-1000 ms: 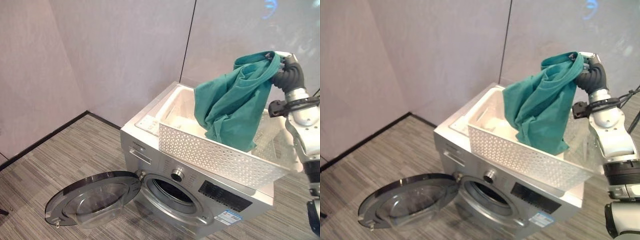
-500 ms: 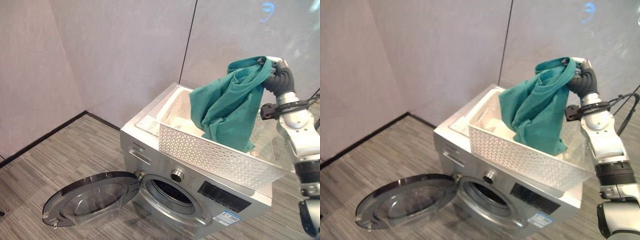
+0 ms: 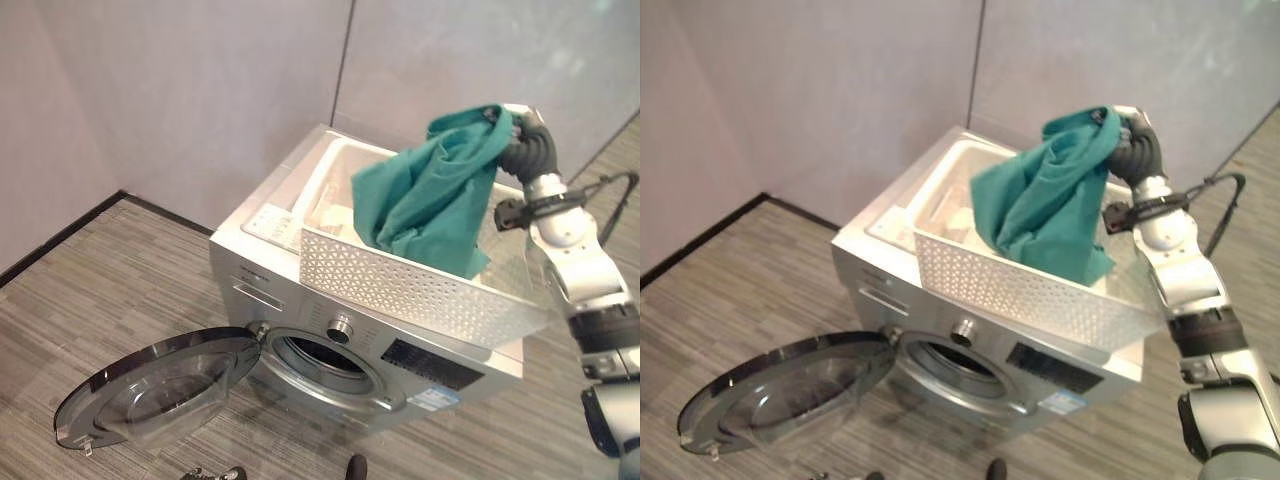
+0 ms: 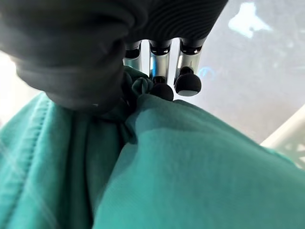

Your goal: Grab the laundry basket,head to the washer,open it,put in the laundry and shut it.

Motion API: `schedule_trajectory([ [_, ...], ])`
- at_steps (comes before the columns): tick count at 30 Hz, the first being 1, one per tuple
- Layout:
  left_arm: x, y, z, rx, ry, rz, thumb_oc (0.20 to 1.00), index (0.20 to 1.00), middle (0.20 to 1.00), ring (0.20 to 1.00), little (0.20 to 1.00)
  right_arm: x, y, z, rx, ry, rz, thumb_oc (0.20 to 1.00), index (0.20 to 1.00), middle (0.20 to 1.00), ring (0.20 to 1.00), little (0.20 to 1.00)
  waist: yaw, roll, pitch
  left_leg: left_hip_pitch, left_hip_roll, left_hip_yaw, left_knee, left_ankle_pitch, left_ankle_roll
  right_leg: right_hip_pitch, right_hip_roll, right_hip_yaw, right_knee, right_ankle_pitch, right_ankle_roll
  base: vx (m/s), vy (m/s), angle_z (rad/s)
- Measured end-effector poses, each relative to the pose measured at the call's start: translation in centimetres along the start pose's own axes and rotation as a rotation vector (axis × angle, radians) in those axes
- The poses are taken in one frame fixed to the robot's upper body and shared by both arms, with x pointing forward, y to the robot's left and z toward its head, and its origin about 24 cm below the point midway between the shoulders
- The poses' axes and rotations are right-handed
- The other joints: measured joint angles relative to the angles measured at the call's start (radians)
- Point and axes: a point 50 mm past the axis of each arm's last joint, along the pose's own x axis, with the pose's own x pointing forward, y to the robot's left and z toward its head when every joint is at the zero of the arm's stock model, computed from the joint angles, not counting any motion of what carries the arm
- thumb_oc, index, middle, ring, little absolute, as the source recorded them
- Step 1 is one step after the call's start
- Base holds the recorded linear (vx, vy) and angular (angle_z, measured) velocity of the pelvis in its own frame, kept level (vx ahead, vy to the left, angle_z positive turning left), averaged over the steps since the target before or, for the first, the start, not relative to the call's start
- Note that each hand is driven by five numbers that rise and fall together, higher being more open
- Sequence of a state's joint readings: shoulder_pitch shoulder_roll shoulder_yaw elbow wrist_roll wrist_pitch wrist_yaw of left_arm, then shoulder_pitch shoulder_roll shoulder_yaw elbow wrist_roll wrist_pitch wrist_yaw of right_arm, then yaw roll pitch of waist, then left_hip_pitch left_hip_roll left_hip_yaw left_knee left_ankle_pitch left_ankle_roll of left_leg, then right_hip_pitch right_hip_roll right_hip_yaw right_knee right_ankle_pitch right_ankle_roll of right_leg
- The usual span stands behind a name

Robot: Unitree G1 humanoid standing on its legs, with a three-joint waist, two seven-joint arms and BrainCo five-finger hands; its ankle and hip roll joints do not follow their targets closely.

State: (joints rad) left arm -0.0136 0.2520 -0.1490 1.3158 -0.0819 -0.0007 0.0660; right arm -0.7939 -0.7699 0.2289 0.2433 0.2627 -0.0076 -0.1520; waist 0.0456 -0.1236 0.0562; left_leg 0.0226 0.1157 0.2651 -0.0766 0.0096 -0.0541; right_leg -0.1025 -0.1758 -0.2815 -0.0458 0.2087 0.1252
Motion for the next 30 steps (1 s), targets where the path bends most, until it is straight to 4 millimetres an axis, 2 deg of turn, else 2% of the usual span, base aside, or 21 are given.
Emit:
schedule_trajectory([
  [1,0.0,0.0,0.1,-0.001,-0.011,0.003,1.0,1.0,1.0,1.0,1.0,0.3,0.1,0.5,-0.004,-0.018,0.004,0.2,0.2,0.2,0.2,0.2,0.014,0.015,0.008,0.011,0.025,0.021,0.005,0.001,-0.002,-0.024,0.02,-0.019,0.128,-0.107,-0.021,-0.12,-0.068,-0.41],
  [2,0.0,0.4,0.5,-0.001,-0.032,0.014,1.0,1.0,1.0,1.0,1.0,1.1,0.1,1.8,-0.017,-0.064,0.015,0.2,0.2,0.2,0.2,0.2,0.013,0.022,0.005,0.016,0.05,0.03,0.024,0.009,-0.019,-0.04,0.059,-0.052,0.333,-0.279,-0.039,-0.14,-0.104,-0.39],
  [3,0.0,0.7,0.5,-0.007,-0.037,0.021,1.0,1.0,1.0,1.0,1.0,1.9,0.1,3.0,-0.022,-0.099,0.018,0.2,0.2,0.2,0.2,0.2,0.018,0.018,0.003,0.009,0.057,0.041,0.04,0.005,-0.021,-0.058,0.055,-0.062,0.449,-0.357,-0.041,-0.14,-0.104,-0.23],
  [4,-0.1,1.3,-0.1,-0.014,-0.02,0.036,1.0,1.0,1.0,1.0,1.0,2.3,0.0,3.8,-0.026,-0.126,0.017,0.2,0.2,0.2,0.2,0.2,0.029,0.022,0.007,0.009,0.057,0.041,0.049,0.004,-0.024,-0.05,0.063,-0.057,0.446,-0.372,-0.044,-0.18,-0.164,-0.29],
  [5,0.0,1.2,0.2,-0.013,-0.028,0.036,1.0,1.0,1.0,1.0,1.0,3.3,-0.4,6.1,-0.024,-0.203,0.009,0.2,0.2,0.2,0.2,0.2,0.038,0.008,-0.001,0.008,0.046,0.046,0.067,0.001,-0.026,-0.003,0.081,-0.054,0.358,-0.392,-0.069,-0.12,-0.111,-0.22],
  [6,0.0,0.5,0.5,-0.015,-0.029,0.02,1.0,1.0,1.0,1.0,1.0,3.9,-0.7,7.4,-0.024,-0.243,0.003,0.2,0.2,0.2,0.2,0.2,0.044,0.012,0.0,0.002,0.063,0.049,0.09,0.002,-0.032,0.008,0.098,-0.057,0.346,-0.421,-0.08,-0.24,-0.239,-0.31],
  [7,0.0,0.8,0.5,-0.017,-0.025,0.026,1.0,1.0,1.0,1.0,1.0,4.4,-1.1,8.6,-0.005,-0.284,-0.018,0.2,0.2,0.2,0.2,0.2,0.062,0.002,-0.002,-0.035,0.068,0.042,0.152,-0.023,-0.02,0.035,0.113,-0.029,0.284,-0.386,-0.131,-0.12,-0.13,-0.24],
  [9,0.1,0.5,0.8,-0.009,-0.037,0.019,1.0,1.0,1.0,1.0,1.0,4.4,-1.2,8.8,0.009,-0.293,-0.026,0.2,0.2,0.2,0.2,0.2,0.081,-0.026,-0.017,-0.085,0.024,0.02,0.176,-0.037,-0.012,0.059,0.118,-0.011,0.205,-0.349,-0.16,-0.28,-0.238,-0.33],
  [10,0.1,-0.2,1.6,-0.007,-0.065,0.002,1.0,1.0,1.0,1.0,1.0,4.5,-1.3,9.4,0.022,-0.309,-0.033,0.2,0.2,0.2,0.2,0.2,0.091,-0.023,-0.025,-0.136,-0.004,0.017,0.179,-0.011,-0.019,0.071,0.146,-0.005,0.158,-0.315,-0.174,-0.27,-0.21,-0.33],
  [11,0.0,-0.4,2.2,-0.006,-0.088,0.001,1.0,1.0,1.0,1.0,1.0,4.5,-1.4,10.1,0.033,-0.335,-0.044,0.2,0.2,0.2,0.2,0.2,0.093,0.005,-0.029,-0.174,0.009,0.039,0.194,0.032,0.004,0.071,0.175,-0.013,0.151,-0.318,-0.173,-0.38,-0.202,0.03],
  [12,0.1,-0.3,3.0,0.004,-0.113,0.005,1.0,1.0,1.0,1.0,1.0,4.3,-1.2,9.9,0.038,-0.338,-0.036,0.2,0.2,0.2,0.2,0.2,0.075,-0.01,-0.027,-0.18,0.026,0.034,0.21,0.035,-0.005,0.09,0.188,-0.031,0.12,-0.311,-0.177,-0.29,-0.127,0.15],
  [14,-0.2,-0.9,5.4,0.061,-0.215,-0.01,1.0,1.0,1.0,1.0,1.0,4.2,-0.6,9.7,0.034,-0.337,-0.017,0.2,0.2,0.2,0.2,0.2,0.079,0.002,-0.015,-0.213,0.037,-0.024,0.244,0.05,-0.016,0.077,0.215,-0.034,0.143,-0.298,-0.186,-0.19,-0.073,0.37],
  [16,-0.5,-1.0,7.5,0.074,-0.307,-0.019,1.0,1.0,1.0,1.0,1.0,4.2,-0.6,9.3,0.03,-0.321,-0.014,0.2,0.2,0.2,0.2,0.2,0.079,0.002,0.001,-0.235,0.038,-0.066,0.278,0.066,-0.039,0.089,0.209,-0.028,0.132,-0.303,-0.185,-0.23,0.0,0.5],
  [17,-1.4,-3.0,9.5,0.068,-0.416,-0.076,1.0,1.0,1.0,1.0,1.0,4.0,0.6,9.8,0.059,-0.343,0.013,0.2,0.2,0.2,0.2,0.2,0.107,0.022,0.019,-0.233,0.021,-0.218,0.263,0.107,-0.101,0.078,0.205,-0.018,0.139,-0.3,-0.201,-0.21,0.062,0.07],
  [19,-2.2,-4.0,10.4,0.064,-0.484,-0.117,1.0,1.0,1.0,1.0,1.0,3.8,1.6,9.9,0.059,-0.352,0.053,0.2,0.2,0.2,0.2,0.2,0.107,0.027,0.038,-0.227,0.007,-0.315,0.244,0.126,-0.141,0.085,0.178,-0.029,0.121,-0.284,-0.211,-0.07,0.12,0.0],
  [21,-2.6,-4.7,10.2,0.057,-0.506,-0.15,1.0,1.0,1.0,1.0,1.0,3.8,3.1,9.5,0.097,-0.336,0.083,0.2,0.2,0.2,0.2,0.2,0.096,0.019,0.045,-0.171,0.051,-0.308,0.242,0.077,-0.129,0.11,0.18,-0.019,0.083,-0.257,-0.214,-0.01,0.171,-0.13],
  [22,-2.9,-5.5,10.0,0.035,-0.511,-0.19,1.0,1.0,1.0,1.0,1.0,3.8,4.4,9.5,0.142,-0.333,0.099,0.2,0.2,0.2,0.2,0.2,0.064,0.033,0.044,-0.068,0.114,-0.315,0.156,0.076,-0.133,0.139,0.189,-0.006,0.042,-0.237,-0.208,0.0,0.11,-0.01],
  [23,-3.0,-6.1,10.0,0.028,-0.511,-0.209,1.0,1.0,1.0,1.0,1.0,3.7,4.2,9.6,0.143,-0.339,0.095,0.2,0.2,0.2,0.2,0.2,0.041,0.051,0.04,-0.025,0.142,-0.31,0.104,0.083,-0.144,0.139,0.198,-0.011,0.025,-0.238,-0.195,0.01,0.108,0.16],
  [26,-3.3,-7.4,10.9,0.036,-0.527,-0.249,1.0,1.0,1.0,1.0,1.0,3.5,2.0,9.7,0.128,-0.354,0.024,0.2,0.2,0.2,0.2,0.2,0.017,0.112,0.036,0.037,0.145,-0.261,0.019,0.088,-0.141,0.136,0.206,-0.037,-0.026,-0.179,-0.178,0.03,0.181,0.29],
  [28,-3.4,-7.8,10.6,0.038,-0.524,-0.265,1.0,1.0,1.0,1.0,1.0,3.1,1.3,9.7,0.137,-0.365,-0.014,0.2,0.2,0.2,0.2,0.2,0.012,0.146,0.022,0.061,0.12,-0.235,-0.017,0.078,-0.131,0.14,0.205,-0.055,-0.04,-0.162,-0.161,0.02,0.171,0.25],
  [30,-3.6,-7.4,10.6,0.053,-0.538,-0.262,1.0,1.0,1.0,1.0,1.0,3.0,0.8,9.8,0.146,-0.372,-0.043,0.2,0.2,0.2,0.2,0.2,0.016,0.153,0.022,0.063,0.095,-0.232,-0.016,0.06,-0.122,0.14,0.181,-0.056,-0.041,-0.146,-0.132,0.01,0.121,0.11],
])
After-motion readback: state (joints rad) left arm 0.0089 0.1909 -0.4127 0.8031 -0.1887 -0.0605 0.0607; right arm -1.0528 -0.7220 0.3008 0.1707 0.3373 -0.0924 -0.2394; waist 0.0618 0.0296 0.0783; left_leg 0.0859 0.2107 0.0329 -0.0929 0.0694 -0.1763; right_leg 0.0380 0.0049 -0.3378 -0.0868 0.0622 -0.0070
